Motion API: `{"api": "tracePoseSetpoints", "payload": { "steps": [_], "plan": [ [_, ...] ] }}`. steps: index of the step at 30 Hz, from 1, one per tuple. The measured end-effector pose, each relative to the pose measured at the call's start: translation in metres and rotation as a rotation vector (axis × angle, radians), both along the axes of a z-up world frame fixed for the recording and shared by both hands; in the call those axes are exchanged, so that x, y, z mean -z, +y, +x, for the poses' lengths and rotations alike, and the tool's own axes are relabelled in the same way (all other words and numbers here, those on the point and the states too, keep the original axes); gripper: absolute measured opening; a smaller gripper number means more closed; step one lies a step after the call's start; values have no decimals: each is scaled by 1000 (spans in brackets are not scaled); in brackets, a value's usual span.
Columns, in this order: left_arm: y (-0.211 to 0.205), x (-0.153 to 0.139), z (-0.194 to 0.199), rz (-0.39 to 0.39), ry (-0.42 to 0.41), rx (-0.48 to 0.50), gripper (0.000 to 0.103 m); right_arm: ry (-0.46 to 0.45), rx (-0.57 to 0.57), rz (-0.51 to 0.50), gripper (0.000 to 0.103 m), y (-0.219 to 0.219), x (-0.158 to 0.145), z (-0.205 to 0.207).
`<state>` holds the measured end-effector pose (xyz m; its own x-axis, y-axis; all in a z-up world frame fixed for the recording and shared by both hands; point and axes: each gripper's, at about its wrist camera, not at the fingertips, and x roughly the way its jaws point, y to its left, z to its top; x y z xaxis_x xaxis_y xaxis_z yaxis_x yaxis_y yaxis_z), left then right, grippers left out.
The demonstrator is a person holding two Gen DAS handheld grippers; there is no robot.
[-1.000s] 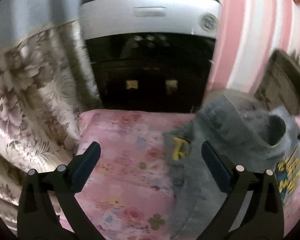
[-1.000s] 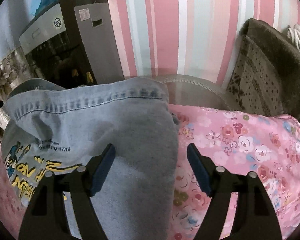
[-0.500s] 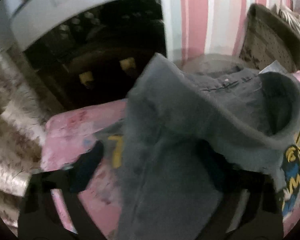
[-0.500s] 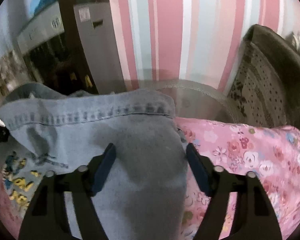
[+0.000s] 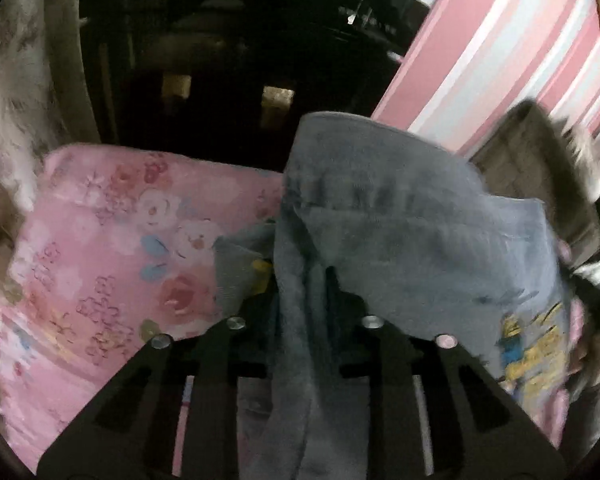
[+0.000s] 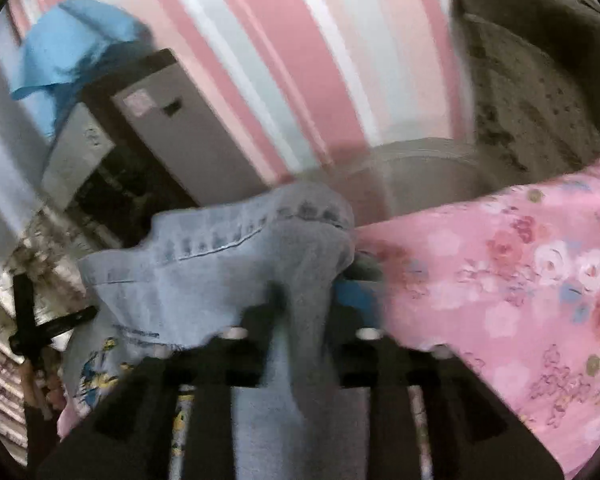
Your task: Fold large clothes
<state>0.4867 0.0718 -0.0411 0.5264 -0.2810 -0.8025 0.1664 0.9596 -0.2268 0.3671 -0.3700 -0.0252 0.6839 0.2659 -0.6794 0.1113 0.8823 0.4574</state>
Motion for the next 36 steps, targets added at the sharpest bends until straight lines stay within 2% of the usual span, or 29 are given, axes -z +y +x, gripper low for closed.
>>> {"api": "tracePoseSetpoints", "payload": {
  "steps": [2, 3, 4, 5, 7, 9, 14, 17, 18, 20, 22, 27, 29, 30, 31, 33, 34, 35, 36],
  "plan": [
    [-4, -6, -7, 63, -29, -16, 56, -7, 25, -17, 46, -4, -9, -11],
    [-4, -11, -13, 93, -48, -28, 83, -24, 22, -26, 59, -6, -15, -19],
    [-3, -16, -21, 119, -76, -39, 97, -39, 20, -65, 65, -7, -22, -30],
    [-4, -19, -26, 131, -93, -43, 97, -45, 27, -104, 72, -7, -28, -40],
    [-5, -22, -41, 167, -110, -26, 98, -41, 27, -144, 76, -7, -32, -60],
    [1, -21, -55, 181, -106, -21, 99, -16, 10, -139, 81, -5, -28, -79],
    [18, -11, -91, 88, -63, -1, 100, 44, -35, -94, 82, 2, -4, -108],
    [14, -7, -106, 41, -55, 34, 100, 33, -45, -80, 84, 13, 7, -119],
    [10, -3, -108, 37, -48, 52, 100, 25, -34, -68, 87, 13, 10, -121],
    [7, 7, -104, 44, -15, 53, 100, 36, -15, -1, 87, 10, 16, -118],
    [5, 14, -98, 19, 6, 61, 100, 46, -14, 56, 87, 10, 21, -114],
    [13, 30, -78, -95, 63, 69, 100, 54, -34, 64, 87, 18, 27, -101],
    [6, 31, -77, -67, 47, 75, 100, 51, -50, 68, 86, 26, 29, -97],
    [0, 31, -77, -36, 39, 80, 100, 54, -54, 58, 86, 29, 30, -94],
    [-5, 30, -80, -18, 27, 82, 93, 48, -63, 23, 83, 37, 30, -92],
    [-16, 25, -86, 21, -4, 108, 82, 43, -88, -21, 66, 47, 29, -91],
    [-20, 22, -88, 47, -17, 112, 77, 43, -94, -47, 62, 53, 27, -90],
    [-26, 20, -90, 84, -31, 119, 74, 37, -102, -53, 50, 56, 26, -89],
    [-30, 18, -90, 108, -37, 119, 66, 27, -106, -77, 47, 60, 22, -89]
  ]
}}
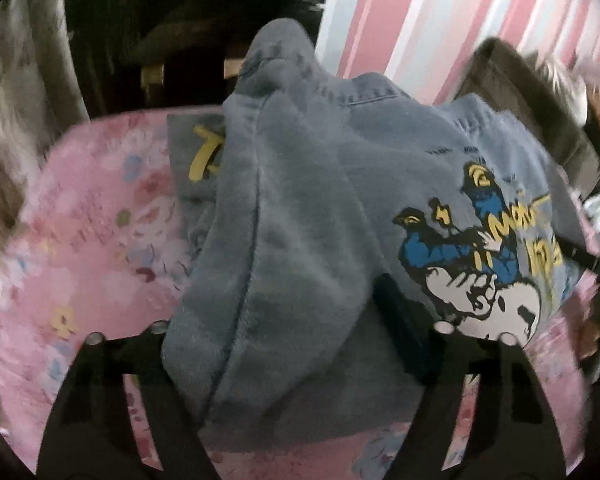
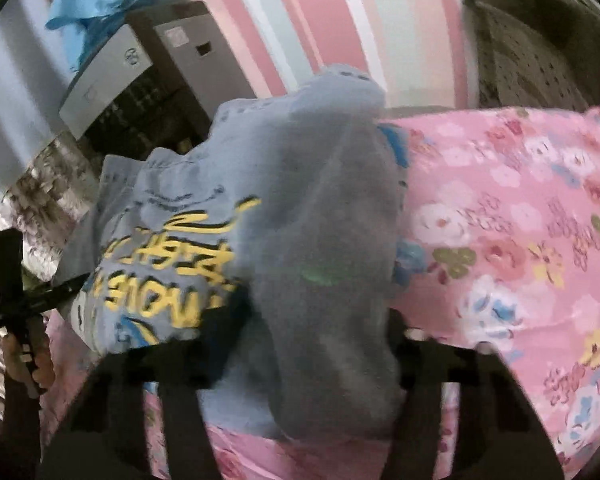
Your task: Fold large clothes
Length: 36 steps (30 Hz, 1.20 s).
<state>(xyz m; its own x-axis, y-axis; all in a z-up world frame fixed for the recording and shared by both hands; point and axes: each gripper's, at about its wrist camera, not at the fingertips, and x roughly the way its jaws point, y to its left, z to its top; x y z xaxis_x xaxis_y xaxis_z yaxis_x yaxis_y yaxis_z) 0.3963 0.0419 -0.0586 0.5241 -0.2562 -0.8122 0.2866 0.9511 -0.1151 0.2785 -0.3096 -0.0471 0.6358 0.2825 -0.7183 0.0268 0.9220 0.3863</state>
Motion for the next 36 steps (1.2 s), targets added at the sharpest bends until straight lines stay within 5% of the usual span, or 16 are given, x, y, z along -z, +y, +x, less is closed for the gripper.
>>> {"api": "tracePoseSetpoints", "payload": {
  "steps": [4, 10, 15, 19, 23, 25, 29, 31, 33, 34, 36],
  "plan": [
    [1, -20, 1, -31, 3, -37, 36, -48, -5, -32, 30, 2, -18, -2],
    [-9, -76, -32, -118, -73, 0, 31, -212, -37, -11, 26, 3, -75, -31],
    [-24, -120, -105, -133, -176, 90, 31, -336, -68, -71, 25, -2, -110, -104],
    [-11, -117, -172, -185, -183, 129, 32, -356, -44, -25, 25, -38, -110, -186],
    [-14, -66, -222, -163, -92, 165, 33, -243, -80, -42, 26, -54, -74, -235],
    [-21, -32, -232, -79, -57, 140, 38, -168, -110, -66, 26, -54, -44, -244],
    [-12, -11, -241, -99, -61, 88, 56, -140, -83, 36, 32, -79, -15, -257],
    [-7, -11, -243, -54, -110, 18, 85, -155, -47, 91, 38, -90, -13, -260],
    [-4, -9, -243, -28, -137, -13, 91, -169, -13, 107, 42, -95, -15, -265],
    [-5, -10, -243, -28, -141, -16, 91, -181, 7, 100, 45, -96, -17, -269],
    [-9, -14, -249, 3, -168, -23, 97, -203, 55, 39, 69, -96, -25, -280]
  ]
}}
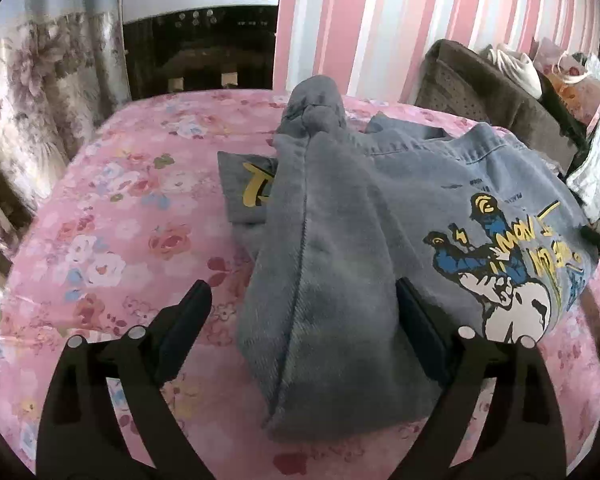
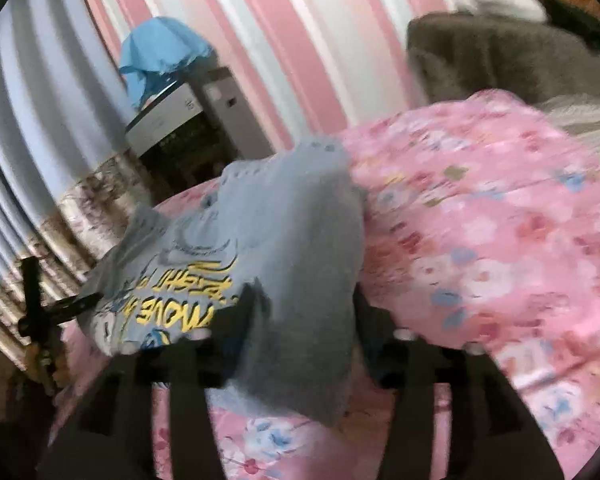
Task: Fold large clothes
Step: 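Open both tools and withdraw them from the folded jacket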
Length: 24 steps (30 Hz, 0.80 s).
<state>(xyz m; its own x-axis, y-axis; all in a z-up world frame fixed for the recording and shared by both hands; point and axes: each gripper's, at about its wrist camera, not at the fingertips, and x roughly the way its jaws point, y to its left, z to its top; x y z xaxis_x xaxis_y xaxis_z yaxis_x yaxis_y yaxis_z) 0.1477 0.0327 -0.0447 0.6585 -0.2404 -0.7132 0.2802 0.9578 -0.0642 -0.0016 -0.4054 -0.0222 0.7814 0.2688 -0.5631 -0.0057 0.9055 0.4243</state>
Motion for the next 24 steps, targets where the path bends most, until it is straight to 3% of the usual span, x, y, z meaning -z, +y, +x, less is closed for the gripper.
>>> {"api": "tracePoseSetpoints", "payload": {
  "steps": [4, 7, 8, 12, 20, 24],
  "plan": [
    [3, -10, -19, 20, -65, -24, 100, -54, 88, -89, 82, 2, -16, -18],
    [11, -13, -27, -8, -84, -60, 100, -112, 154, -153, 89, 10, -26, -33],
    [13, -13, -31, -29, -93, -76, 100, -133, 170, -176, 95, 14, -28, -37],
    [13, -16, -41, -62, -150, -117, 100, -230, 206, -274, 101, 37, -38, -52],
    [-13, -23, -57, 3, -271, -142, 100, -266, 180, -440, 101, 78, -46, -52],
    [-26, -25, -65, 10, -321, -128, 100, -322, 167, -388, 101, 85, -53, -62]
  ]
}}
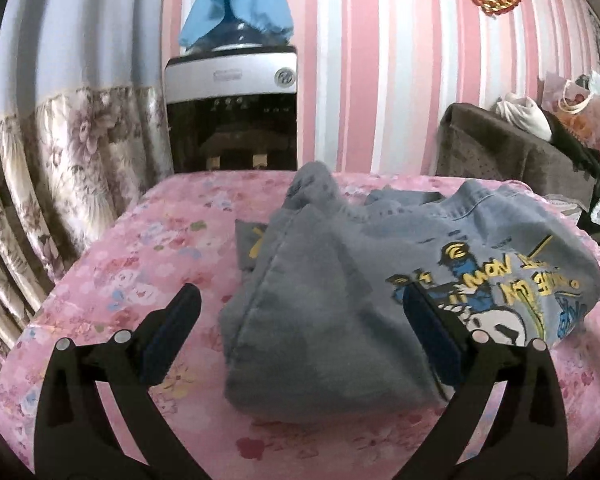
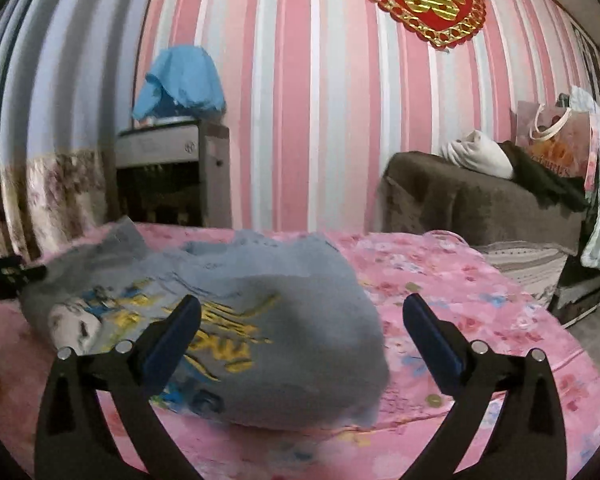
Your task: Fold large clothes
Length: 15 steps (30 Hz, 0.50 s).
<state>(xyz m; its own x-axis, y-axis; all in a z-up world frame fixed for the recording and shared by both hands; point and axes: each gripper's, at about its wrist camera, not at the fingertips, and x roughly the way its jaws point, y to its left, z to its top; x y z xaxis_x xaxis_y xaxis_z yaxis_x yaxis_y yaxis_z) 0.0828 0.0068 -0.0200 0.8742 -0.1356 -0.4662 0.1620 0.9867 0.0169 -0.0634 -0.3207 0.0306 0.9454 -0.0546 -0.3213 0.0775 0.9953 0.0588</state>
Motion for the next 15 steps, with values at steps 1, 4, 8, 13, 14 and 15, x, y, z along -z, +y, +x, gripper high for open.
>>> {"api": "tracePoseSetpoints", "payload": {
  "steps": [1, 4, 8, 13, 14, 15],
  "plan": [
    [-4, -1, -2, 7, -9, 0, 100, -13, -3, 11, 101, 1, -1, -2],
    [-11, -1, -4, 25, -32, -16, 100, -12, -5, 14, 101, 4, 2, -4],
    [-11, -2, -11, 42, -84, -44, 100, -20, -10, 19, 101, 4, 2, -5],
    [-13, -1, -15, 55, -104, -57, 100, -10, 2, 33, 101, 1, 4, -4],
    [-15, -1, -14, 63, -105, -55, 100, -12, 5, 39, 101, -1, 4, -5],
    [-16, -1, -15, 66, -105, -50, 100, -10, 7, 44, 101, -2, 4, -5]
  ]
}}
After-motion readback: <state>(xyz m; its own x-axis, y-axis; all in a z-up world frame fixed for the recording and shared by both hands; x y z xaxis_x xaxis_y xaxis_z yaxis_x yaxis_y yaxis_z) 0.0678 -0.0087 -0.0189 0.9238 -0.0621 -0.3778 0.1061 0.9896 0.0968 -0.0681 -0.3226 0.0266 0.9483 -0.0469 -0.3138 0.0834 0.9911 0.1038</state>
